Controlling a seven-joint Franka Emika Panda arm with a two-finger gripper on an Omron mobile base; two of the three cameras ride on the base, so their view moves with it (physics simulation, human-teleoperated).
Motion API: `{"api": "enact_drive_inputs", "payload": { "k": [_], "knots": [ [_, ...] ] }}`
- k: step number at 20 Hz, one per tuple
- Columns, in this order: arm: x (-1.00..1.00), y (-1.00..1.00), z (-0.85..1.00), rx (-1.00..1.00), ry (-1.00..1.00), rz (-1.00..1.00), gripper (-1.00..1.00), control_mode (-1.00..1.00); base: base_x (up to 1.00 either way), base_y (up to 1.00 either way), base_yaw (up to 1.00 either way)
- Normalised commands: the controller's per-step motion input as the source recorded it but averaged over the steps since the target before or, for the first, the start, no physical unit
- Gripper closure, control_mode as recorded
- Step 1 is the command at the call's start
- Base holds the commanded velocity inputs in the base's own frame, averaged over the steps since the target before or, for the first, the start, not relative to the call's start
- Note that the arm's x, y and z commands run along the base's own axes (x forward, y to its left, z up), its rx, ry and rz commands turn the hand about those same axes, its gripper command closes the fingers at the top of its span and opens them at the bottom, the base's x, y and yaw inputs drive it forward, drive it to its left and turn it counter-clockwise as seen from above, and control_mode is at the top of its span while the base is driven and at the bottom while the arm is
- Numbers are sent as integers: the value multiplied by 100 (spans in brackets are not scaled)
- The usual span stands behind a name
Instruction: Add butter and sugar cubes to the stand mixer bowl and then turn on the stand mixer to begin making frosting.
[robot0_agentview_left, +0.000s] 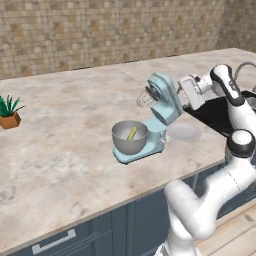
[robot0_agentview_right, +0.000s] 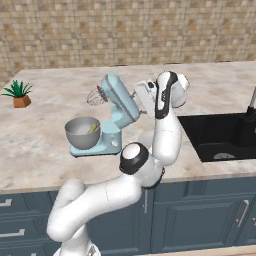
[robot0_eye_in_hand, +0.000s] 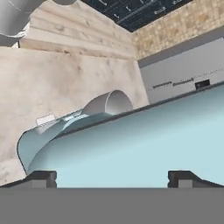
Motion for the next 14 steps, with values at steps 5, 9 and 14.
{"api": "enact_drive_inputs", "payload": {
  "k": [5,9,14],
  "knots": [
    [-15,100,-7,-30,11,49,-100,-100,0,0,0],
    [-42,90,-14,-33,0,52,-100,-100,0,0,0],
    [-80,46,0,-30,-3,48,-100,-100,0,0,0]
  ]
}}
